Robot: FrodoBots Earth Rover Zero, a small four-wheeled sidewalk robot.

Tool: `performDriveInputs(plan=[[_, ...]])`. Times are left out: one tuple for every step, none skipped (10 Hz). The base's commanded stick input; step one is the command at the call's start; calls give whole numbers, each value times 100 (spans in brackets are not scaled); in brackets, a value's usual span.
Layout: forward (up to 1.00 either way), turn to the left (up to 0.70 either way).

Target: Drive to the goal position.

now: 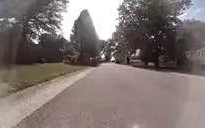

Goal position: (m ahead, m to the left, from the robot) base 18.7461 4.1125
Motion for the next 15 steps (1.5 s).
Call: performDriveInputs(plan=[[100, 0], [100, 0], [100, 0], [100, 0], [100, 0], [100, 0], [100, 0], [100, -4], [100, -22], [100, -32], [100, -20], [100, -7], [100, 0], [100, 0], [100, 0]])
